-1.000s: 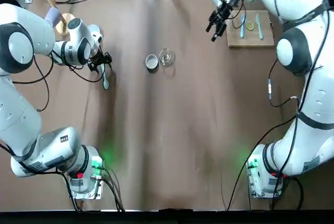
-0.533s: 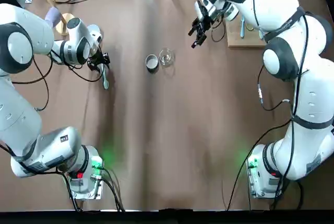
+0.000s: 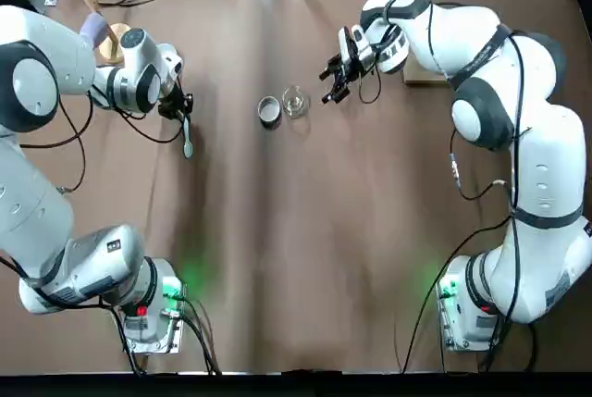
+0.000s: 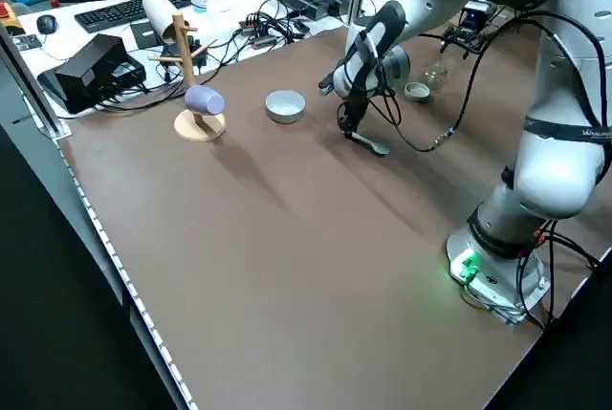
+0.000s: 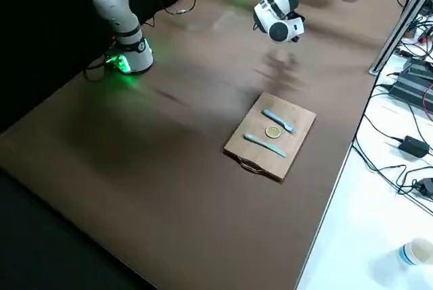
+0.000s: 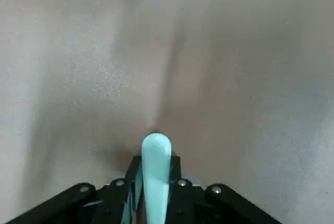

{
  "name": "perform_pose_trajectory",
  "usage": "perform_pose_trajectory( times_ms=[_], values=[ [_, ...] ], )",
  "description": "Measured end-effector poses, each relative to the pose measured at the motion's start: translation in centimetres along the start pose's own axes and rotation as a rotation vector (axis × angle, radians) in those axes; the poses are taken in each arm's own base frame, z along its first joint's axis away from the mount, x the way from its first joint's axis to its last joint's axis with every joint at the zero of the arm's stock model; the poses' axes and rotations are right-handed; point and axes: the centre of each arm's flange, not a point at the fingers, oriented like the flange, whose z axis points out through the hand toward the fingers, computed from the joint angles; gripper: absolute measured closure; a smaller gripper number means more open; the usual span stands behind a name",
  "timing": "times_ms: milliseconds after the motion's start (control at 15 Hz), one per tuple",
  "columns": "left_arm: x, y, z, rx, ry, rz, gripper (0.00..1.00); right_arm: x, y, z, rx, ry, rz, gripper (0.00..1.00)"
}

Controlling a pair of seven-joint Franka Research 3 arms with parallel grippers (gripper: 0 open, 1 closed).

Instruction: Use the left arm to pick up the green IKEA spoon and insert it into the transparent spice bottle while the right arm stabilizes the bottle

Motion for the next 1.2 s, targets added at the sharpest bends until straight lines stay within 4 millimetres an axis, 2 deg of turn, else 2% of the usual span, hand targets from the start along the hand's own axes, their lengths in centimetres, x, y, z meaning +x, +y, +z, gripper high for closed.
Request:
perform_pose_trajectory(
  times_ms=[200, 400, 467, 533, 800, 1000, 1200],
  values=[
    [0.1, 0.1, -0.1, -0.001, 0.004, 0.006, 0.75, -1.7, -0.2, 1.6, -0.017, 0.035, 0.017, 0.00],
    [1.5, 1.0, -1.5, -0.006, 0.031, 0.023, 0.75, -2.4, -0.6, 3.1, -0.045, 0.084, -0.004, 0.00],
    [2.2, 1.7, -2.4, -0.003, 0.031, 0.034, 0.75, -2.7, -0.7, 3.6, -0.053, 0.100, -0.012, 0.00],
    [3.9, 3.9, -5.0, 0.000, 0.039, 0.060, 0.75, -2.8, -0.9, 4.7, -0.066, 0.124, -0.026, 0.00],
    [6.7, 7.5, -9.9, -0.010, 0.077, 0.096, 0.75, -2.6, -0.5, 5.9, -0.076, 0.145, -0.030, 0.00],
    [7.6, 9.2, -11.8, -0.028, 0.108, 0.115, 0.75, -2.5, -0.3, 6.6, -0.074, 0.149, -0.036, 0.00],
    [7.6, 11.2, -12.8, -0.047, 0.125, 0.143, 0.75, -2.8, -0.1, 7.5, -0.071, 0.151, -0.036, 0.00]
  ],
)
